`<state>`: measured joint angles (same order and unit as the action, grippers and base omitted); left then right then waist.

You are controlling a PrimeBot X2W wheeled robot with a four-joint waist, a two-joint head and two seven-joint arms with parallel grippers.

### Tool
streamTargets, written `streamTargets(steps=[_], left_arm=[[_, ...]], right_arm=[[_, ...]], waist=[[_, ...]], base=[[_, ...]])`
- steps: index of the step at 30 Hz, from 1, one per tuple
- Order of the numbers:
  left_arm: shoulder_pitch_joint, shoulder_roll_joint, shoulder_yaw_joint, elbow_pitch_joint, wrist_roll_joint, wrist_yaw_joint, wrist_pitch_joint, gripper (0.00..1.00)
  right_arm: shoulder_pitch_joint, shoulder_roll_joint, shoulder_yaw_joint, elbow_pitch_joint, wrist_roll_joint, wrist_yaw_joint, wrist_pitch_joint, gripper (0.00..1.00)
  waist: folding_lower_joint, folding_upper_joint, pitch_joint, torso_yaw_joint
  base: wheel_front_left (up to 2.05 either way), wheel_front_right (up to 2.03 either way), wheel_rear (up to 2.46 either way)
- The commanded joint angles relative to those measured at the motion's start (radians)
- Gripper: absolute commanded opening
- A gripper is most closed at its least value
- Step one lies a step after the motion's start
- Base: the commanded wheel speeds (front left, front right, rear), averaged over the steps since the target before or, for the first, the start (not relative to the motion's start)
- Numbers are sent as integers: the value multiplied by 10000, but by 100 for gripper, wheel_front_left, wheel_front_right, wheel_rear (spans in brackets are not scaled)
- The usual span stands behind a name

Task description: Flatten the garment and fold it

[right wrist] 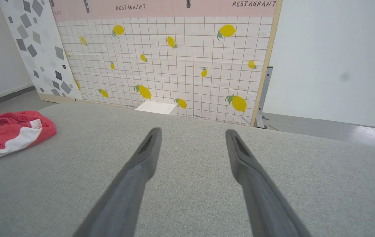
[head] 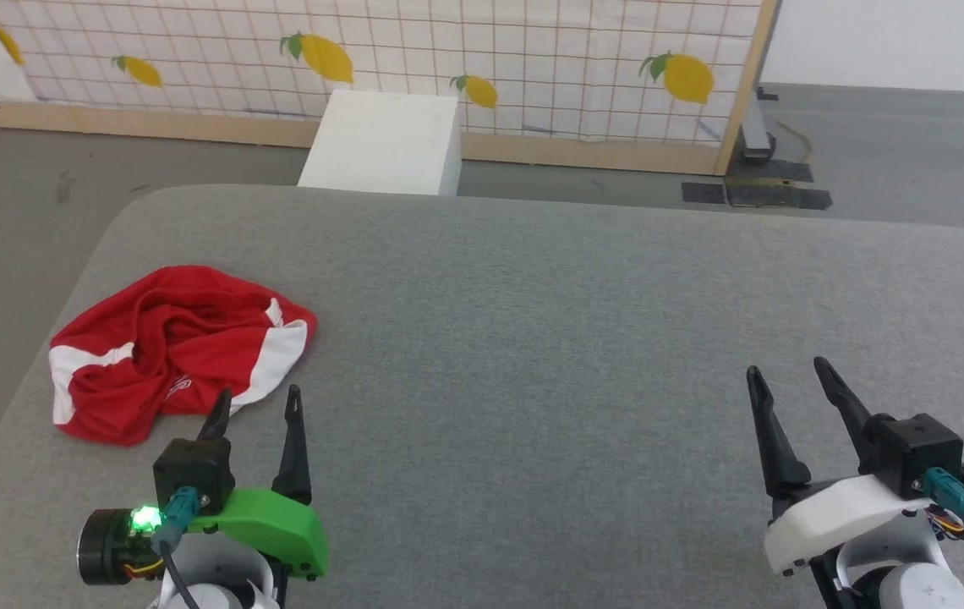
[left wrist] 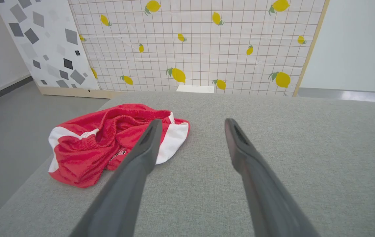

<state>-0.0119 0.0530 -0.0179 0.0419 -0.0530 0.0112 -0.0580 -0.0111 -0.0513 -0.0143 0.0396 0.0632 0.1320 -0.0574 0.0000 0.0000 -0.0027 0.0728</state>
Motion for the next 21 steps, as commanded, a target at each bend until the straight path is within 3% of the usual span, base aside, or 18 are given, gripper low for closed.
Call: streamTargets(steps=[1,21], left_arm=[[-4,-5,-23,41,-120,88,-121,100],[32,-11,-76,347,-392,203,-531,100]], right_arm=[[148,3,-24,60,89,-3,-116,100],[167,5,-65,436,438,-6,-528,100]], waist=[[0,0,1,188],[0,0,-33,1614]], base=[[0,0,0],[0,0,0]])
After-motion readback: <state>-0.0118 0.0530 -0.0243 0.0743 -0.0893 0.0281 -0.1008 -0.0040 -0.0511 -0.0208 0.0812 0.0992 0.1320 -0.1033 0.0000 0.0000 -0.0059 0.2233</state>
